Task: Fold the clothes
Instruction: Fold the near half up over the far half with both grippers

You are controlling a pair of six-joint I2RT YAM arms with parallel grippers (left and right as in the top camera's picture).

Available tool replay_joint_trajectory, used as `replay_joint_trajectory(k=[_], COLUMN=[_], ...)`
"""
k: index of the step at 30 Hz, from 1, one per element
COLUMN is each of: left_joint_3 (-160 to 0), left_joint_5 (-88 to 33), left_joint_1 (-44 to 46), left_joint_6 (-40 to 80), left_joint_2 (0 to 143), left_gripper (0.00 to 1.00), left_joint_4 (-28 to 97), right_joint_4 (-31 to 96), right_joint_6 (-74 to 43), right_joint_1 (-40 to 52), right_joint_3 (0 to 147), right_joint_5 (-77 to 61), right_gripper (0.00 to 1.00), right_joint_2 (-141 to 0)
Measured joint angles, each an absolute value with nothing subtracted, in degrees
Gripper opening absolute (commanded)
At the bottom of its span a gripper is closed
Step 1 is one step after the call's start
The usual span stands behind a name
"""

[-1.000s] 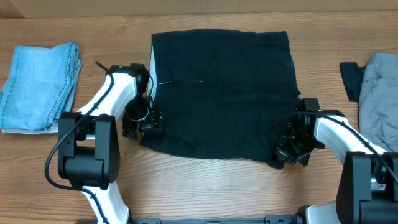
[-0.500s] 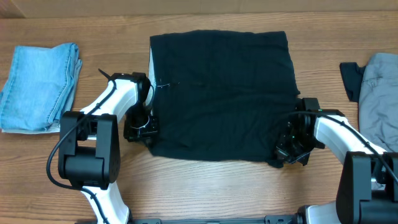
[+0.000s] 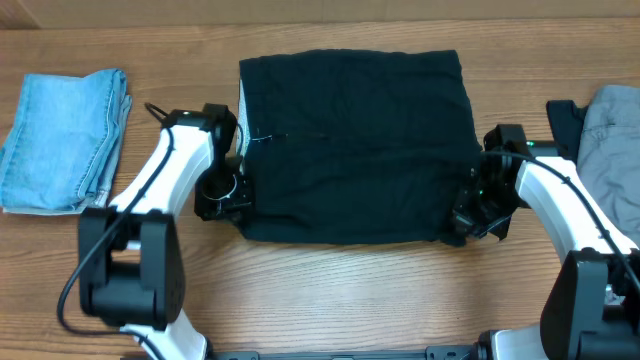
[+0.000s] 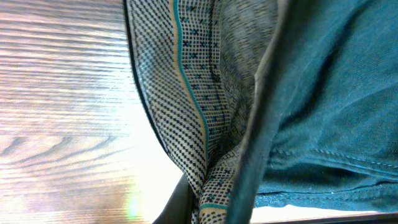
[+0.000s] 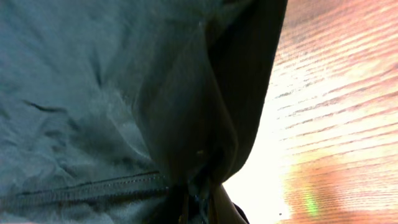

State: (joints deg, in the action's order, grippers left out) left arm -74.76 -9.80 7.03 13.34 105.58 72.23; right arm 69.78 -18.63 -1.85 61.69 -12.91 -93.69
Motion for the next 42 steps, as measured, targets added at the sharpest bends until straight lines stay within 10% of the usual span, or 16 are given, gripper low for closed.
replay_joint_trajectory(k=[17,42], left_joint_3=[-83.83,-85.12], left_joint_5=[-10.28,-3.97], left_joint_1=[7.03,7.46], left_joint_6=[16.95,19.40], left_joint_2=[93.43,94.24], left_gripper=[0.04,0.04], left_joint_4=[69.10,45.34], right_joint_4=[76.31,46.96], right_joint_6=[-16.69,-14.59], right_joint_1=[-1.83,-1.45], right_joint_3=[83.74,86.04], right_joint_5=[-11.42,-11.27], right_gripper=[0.04,0.04], right_joint_2=[-93.58,-95.85])
